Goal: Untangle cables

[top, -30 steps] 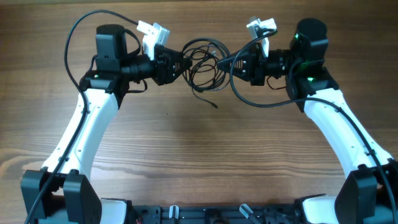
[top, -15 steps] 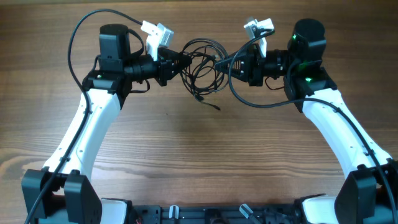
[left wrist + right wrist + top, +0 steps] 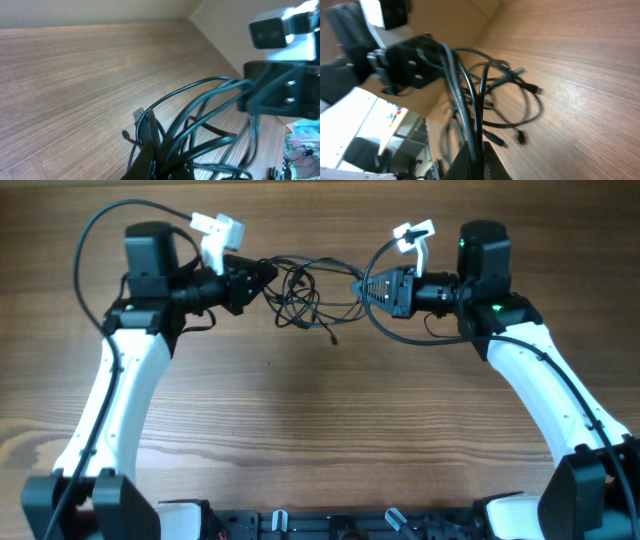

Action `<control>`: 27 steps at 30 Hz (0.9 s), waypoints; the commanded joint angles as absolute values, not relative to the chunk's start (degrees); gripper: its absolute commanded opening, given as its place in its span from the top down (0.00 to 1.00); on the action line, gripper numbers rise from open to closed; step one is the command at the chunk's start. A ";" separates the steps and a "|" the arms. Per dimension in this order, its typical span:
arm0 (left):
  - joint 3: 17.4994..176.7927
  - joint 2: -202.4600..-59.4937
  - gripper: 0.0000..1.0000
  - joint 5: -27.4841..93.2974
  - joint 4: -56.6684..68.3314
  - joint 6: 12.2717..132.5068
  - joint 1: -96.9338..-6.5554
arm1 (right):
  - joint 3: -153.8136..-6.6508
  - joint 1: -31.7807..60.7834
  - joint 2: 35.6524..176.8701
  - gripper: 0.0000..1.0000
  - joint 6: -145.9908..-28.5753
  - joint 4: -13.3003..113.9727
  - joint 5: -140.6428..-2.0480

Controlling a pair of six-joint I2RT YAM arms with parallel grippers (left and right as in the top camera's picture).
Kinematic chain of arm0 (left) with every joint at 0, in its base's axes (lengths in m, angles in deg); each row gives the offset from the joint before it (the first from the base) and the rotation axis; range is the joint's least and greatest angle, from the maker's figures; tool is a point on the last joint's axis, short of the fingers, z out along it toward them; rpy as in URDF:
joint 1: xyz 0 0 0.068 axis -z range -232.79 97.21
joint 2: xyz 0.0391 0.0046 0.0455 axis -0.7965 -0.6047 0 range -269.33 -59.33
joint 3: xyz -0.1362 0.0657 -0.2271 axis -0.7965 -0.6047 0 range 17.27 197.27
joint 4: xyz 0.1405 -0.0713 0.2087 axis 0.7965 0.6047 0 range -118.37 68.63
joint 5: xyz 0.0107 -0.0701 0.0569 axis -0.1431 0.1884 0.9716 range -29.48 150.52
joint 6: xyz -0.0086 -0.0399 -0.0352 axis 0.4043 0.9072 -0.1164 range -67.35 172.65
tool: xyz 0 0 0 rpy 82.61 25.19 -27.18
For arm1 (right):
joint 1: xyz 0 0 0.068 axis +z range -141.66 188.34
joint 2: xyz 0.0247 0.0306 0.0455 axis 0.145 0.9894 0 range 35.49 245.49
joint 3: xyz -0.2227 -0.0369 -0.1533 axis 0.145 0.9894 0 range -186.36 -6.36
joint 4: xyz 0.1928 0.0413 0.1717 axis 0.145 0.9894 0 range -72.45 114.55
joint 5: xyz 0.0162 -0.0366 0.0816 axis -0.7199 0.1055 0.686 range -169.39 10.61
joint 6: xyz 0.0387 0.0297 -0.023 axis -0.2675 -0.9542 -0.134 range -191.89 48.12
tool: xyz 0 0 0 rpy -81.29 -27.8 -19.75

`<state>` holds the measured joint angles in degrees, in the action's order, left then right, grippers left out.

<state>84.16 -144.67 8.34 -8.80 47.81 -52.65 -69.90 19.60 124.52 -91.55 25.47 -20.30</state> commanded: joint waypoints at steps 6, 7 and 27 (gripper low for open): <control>85.06 -140.30 0.96 11.99 -8.78 48.34 -58.51 | -70.08 17.88 124.35 0.95 -91.70 29.98 -39.60; 85.06 -140.23 0.96 11.99 -8.74 48.34 -58.51 | -70.08 17.88 124.35 0.95 -91.74 30.72 -41.37; 85.06 -138.57 0.96 11.97 -7.73 48.34 -61.00 | -70.08 15.41 124.37 0.40 -95.26 41.19 -56.01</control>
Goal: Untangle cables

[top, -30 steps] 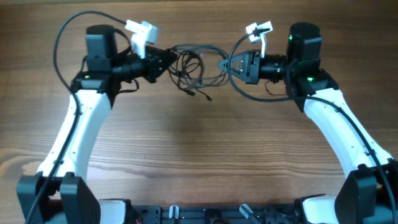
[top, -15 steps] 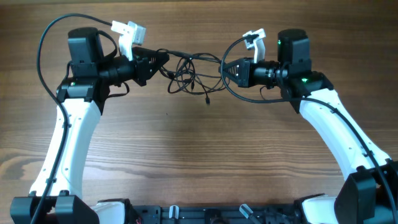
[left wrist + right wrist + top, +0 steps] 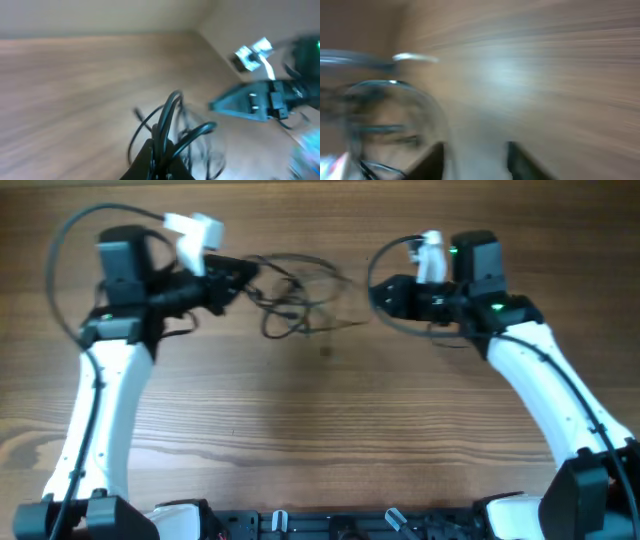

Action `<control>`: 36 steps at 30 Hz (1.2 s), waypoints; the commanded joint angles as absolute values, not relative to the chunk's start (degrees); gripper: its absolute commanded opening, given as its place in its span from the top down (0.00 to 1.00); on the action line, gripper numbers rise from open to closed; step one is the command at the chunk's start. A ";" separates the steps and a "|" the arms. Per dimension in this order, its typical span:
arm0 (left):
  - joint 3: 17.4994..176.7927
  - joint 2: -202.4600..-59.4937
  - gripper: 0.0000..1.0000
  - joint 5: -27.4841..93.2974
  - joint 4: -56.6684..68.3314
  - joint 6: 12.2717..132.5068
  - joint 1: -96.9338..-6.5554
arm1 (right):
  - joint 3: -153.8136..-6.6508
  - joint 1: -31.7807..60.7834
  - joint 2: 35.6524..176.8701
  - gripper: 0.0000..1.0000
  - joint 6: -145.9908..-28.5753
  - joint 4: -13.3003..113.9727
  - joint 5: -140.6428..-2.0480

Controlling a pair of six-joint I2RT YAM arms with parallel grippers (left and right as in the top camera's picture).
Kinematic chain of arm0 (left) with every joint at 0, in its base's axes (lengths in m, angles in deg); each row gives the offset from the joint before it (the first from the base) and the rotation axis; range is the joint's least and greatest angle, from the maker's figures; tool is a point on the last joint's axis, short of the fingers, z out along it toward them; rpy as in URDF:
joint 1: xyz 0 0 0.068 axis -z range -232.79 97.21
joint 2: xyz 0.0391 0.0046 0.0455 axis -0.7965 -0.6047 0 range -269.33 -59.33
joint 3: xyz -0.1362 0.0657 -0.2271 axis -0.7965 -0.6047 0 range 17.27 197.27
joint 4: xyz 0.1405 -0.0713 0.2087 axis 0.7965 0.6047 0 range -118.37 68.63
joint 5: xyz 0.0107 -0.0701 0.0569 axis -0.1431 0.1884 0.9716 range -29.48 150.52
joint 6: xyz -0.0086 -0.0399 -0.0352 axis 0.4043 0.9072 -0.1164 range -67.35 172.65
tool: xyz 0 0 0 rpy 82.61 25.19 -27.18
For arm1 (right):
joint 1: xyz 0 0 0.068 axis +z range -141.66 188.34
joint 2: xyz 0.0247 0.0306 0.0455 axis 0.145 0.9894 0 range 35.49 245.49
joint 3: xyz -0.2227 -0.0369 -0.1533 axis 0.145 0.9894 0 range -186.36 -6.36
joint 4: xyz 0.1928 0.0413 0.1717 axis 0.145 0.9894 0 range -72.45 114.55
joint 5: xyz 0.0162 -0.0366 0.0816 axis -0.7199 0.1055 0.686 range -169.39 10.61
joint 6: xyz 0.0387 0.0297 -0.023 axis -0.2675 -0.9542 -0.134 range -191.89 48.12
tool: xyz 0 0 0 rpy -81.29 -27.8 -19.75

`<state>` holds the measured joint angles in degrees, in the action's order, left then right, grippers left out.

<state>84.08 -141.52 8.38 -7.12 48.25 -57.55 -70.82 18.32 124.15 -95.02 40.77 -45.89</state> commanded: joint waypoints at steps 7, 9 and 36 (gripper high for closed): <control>85.06 -137.35 0.96 11.62 -7.67 48.38 -61.00 | -70.08 15.43 124.37 0.19 -94.45 41.65 -55.99; 85.06 -136.98 0.96 9.85 -7.71 48.38 -61.00 | -70.08 15.52 124.37 0.19 -93.97 42.13 -55.12; 85.06 -136.47 0.96 8.30 -8.39 48.36 -52.63 | -70.08 27.47 124.41 0.51 -84.05 30.68 -20.28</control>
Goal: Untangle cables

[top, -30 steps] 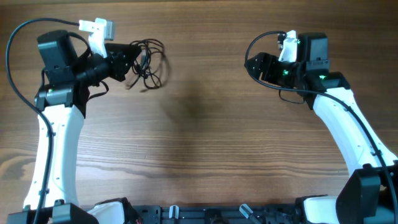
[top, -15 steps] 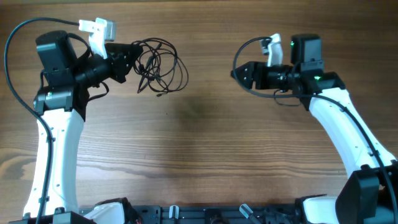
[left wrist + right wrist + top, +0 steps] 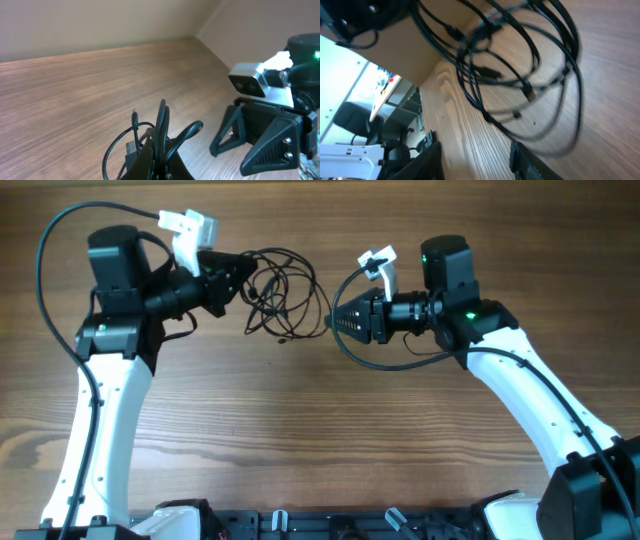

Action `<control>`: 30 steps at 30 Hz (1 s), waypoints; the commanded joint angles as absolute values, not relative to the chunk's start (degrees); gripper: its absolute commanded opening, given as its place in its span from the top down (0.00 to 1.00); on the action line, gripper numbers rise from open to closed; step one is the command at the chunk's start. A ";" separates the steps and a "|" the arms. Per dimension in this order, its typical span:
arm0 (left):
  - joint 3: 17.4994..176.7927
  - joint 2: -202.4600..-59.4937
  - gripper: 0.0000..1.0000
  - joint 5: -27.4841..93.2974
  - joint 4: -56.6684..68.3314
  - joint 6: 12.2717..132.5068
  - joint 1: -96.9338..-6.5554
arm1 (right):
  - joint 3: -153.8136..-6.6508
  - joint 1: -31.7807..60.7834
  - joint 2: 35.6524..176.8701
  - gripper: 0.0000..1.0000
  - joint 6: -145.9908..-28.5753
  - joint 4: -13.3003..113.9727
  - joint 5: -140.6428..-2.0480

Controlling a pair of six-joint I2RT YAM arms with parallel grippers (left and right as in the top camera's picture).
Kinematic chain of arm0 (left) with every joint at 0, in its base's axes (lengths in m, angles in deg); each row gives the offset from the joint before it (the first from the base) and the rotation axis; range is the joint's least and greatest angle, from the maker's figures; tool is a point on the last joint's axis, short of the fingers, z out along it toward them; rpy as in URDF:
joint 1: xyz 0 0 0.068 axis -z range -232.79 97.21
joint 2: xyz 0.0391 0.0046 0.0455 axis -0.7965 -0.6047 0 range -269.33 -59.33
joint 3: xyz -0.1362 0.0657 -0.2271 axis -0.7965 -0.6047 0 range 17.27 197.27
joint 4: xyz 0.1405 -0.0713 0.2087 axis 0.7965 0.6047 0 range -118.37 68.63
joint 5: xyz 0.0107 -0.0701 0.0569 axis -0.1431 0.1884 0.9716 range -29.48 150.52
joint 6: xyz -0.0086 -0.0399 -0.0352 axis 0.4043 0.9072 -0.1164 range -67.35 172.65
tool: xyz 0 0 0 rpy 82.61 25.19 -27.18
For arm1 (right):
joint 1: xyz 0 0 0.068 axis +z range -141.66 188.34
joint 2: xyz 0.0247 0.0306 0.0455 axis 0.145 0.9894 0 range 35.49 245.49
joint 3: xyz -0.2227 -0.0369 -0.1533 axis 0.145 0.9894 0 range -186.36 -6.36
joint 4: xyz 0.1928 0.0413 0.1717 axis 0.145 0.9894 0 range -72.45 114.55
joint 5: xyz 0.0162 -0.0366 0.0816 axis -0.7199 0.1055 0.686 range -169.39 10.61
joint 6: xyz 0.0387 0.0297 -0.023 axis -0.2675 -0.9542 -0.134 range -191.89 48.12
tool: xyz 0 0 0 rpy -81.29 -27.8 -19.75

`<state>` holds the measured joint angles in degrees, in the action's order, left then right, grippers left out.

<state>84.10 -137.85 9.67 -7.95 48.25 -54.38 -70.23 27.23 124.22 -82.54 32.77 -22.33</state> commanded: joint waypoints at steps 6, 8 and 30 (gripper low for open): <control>85.06 -136.47 0.96 8.30 -8.32 48.38 -49.61 | -70.08 27.47 124.41 0.45 -84.11 27.81 -23.73; 85.06 -136.47 0.96 8.30 -8.32 48.38 -48.61 | -70.08 27.47 124.41 0.44 -84.09 27.46 -25.09; 85.06 -136.47 0.96 7.62 -7.49 48.36 -45.77 | -70.08 27.71 124.41 0.50 -87.79 27.55 -30.86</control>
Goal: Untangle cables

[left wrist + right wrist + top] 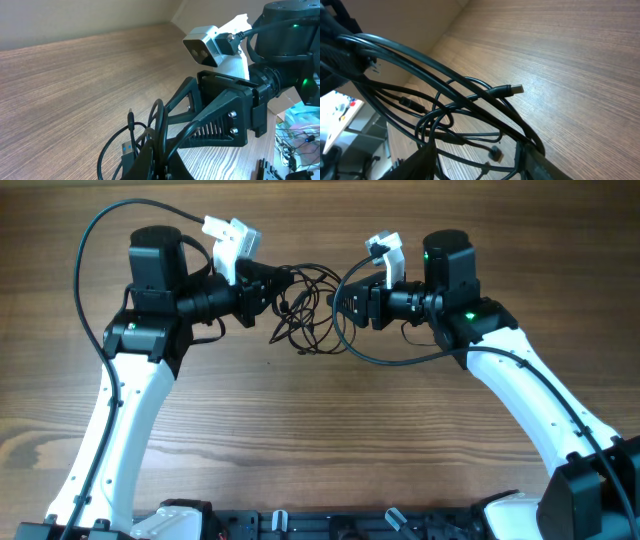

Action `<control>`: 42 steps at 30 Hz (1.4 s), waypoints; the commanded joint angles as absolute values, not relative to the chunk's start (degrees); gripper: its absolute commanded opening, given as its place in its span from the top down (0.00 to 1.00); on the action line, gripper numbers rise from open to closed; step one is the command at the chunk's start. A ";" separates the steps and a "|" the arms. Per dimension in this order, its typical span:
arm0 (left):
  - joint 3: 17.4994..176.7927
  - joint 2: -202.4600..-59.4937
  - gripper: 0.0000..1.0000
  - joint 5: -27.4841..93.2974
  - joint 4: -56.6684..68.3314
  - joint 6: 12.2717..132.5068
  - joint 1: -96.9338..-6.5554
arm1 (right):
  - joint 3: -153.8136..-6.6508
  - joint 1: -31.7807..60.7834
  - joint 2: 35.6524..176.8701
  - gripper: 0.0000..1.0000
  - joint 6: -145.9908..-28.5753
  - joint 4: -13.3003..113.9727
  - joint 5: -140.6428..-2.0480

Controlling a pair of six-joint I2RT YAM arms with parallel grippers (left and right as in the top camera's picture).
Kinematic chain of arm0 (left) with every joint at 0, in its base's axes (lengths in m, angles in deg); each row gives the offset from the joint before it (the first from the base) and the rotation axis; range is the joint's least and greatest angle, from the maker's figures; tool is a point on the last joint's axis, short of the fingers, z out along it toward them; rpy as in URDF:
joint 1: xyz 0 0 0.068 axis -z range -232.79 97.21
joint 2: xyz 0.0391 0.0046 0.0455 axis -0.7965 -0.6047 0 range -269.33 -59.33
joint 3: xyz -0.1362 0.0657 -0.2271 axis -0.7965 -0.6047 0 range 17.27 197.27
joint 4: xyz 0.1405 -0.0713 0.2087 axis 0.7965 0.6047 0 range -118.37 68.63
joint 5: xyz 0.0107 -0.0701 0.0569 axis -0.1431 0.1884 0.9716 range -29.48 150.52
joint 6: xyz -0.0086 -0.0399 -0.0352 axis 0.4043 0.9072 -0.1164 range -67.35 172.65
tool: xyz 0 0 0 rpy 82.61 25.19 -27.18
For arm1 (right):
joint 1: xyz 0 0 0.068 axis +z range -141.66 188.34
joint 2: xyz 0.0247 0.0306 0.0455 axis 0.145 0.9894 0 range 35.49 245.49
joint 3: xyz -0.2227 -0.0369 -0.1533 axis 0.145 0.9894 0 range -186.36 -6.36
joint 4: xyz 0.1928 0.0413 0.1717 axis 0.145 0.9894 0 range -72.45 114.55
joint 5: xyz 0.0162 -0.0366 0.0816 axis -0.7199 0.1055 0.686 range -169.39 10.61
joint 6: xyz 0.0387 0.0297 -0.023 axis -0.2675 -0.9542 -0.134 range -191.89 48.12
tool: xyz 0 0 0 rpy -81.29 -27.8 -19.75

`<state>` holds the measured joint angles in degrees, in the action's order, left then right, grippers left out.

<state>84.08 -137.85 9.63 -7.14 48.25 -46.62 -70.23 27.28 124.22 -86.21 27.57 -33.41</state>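
A tangle of thin black cables (303, 308) hangs just over the wooden table between my two grippers. My left gripper (264, 288) is shut on a bunch of strands (161, 125) at the tangle's left end; a USB plug (131, 149) dangles beside its fingers. My right gripper (343, 300) faces it from the right, open. In the right wrist view several loops and a plug (511, 90) cross between the right gripper's (477, 165) spread fingers (423, 161). The right gripper's ribbed fingers (220, 117) show close up in the left wrist view.
Each arm's own thick black camera cable arcs beside it: one loop at the far left (92, 235), one under the right wrist (395, 358). The arm bases (330, 525) sit at the near table edge. Bare wooden table (320, 440) lies in front.
My left gripper has moved right with the tangle, and my right gripper has moved up and left. The right gripper's open fingers, then short of the loops, now stand among them.
Both grippers were shut on the tangle, stretched between them. Then the right gripper was open and free of it, with the left holding the tangle farther left. The right then pointed at the loops, open, and now reaches into them.
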 commanded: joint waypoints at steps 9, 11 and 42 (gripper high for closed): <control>85.06 -136.47 0.96 7.62 -8.17 48.36 -45.77 | -70.08 31.12 124.41 0.52 -88.55 26.74 -30.42; 85.06 -136.47 0.96 7.62 -8.17 48.38 -45.77 | -70.08 32.00 124.41 0.51 -88.55 25.10 -30.44; 85.06 -136.47 0.96 7.42 -8.43 48.38 -45.77 | -70.08 36.13 127.34 0.50 -88.33 26.00 -37.50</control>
<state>84.10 -137.85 9.41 -7.84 48.23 -46.03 -70.23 35.95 126.58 -88.55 25.82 -36.43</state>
